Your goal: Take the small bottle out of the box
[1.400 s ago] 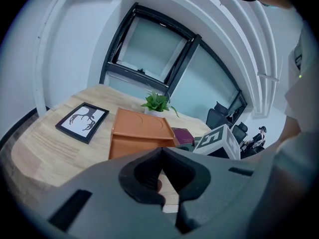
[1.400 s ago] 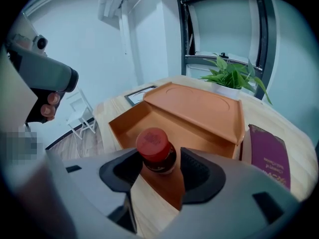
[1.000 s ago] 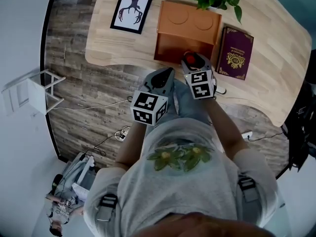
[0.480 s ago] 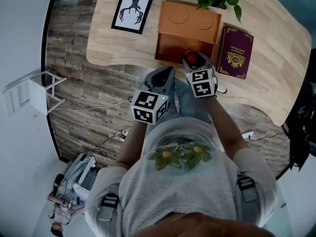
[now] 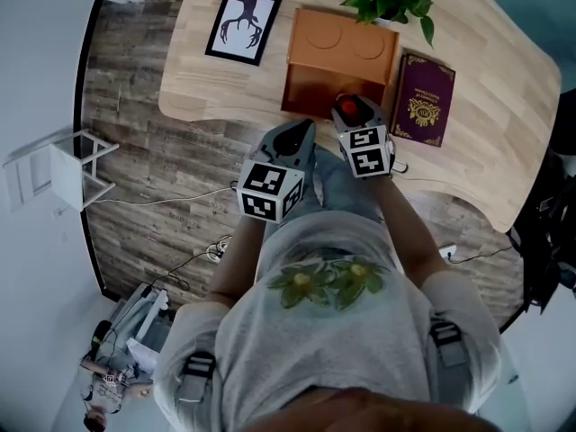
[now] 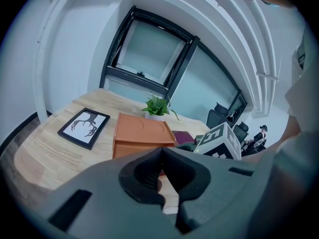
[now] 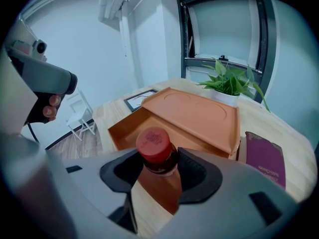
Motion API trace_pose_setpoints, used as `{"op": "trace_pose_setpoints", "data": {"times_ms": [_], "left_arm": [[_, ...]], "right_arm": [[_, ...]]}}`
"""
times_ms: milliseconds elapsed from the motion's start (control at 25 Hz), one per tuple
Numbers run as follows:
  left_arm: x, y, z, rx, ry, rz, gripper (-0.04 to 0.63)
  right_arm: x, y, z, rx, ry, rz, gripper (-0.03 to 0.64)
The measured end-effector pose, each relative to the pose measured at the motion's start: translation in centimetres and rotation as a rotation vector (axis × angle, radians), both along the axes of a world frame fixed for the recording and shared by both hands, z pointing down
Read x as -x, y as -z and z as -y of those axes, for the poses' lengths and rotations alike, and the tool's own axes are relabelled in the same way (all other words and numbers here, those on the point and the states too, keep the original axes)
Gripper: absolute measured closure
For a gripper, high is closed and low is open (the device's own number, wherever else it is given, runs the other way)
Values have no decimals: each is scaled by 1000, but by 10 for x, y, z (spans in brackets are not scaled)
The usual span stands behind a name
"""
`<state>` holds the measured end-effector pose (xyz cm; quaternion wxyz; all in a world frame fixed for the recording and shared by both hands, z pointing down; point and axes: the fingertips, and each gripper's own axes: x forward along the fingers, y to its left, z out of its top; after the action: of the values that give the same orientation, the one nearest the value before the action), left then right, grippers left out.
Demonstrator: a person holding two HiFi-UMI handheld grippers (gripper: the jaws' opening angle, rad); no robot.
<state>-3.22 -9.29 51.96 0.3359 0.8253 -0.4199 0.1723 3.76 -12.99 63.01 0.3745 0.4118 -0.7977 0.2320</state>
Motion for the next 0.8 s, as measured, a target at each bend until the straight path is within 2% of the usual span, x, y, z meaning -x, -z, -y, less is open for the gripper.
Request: {"op": "trace_pose_setpoints", "data": {"times_ms": [800], "left_arm": [[7, 25, 2, -44, 6, 11, 588]], "right_arm": [[3, 34, -10, -19, 57, 10, 403]]}}
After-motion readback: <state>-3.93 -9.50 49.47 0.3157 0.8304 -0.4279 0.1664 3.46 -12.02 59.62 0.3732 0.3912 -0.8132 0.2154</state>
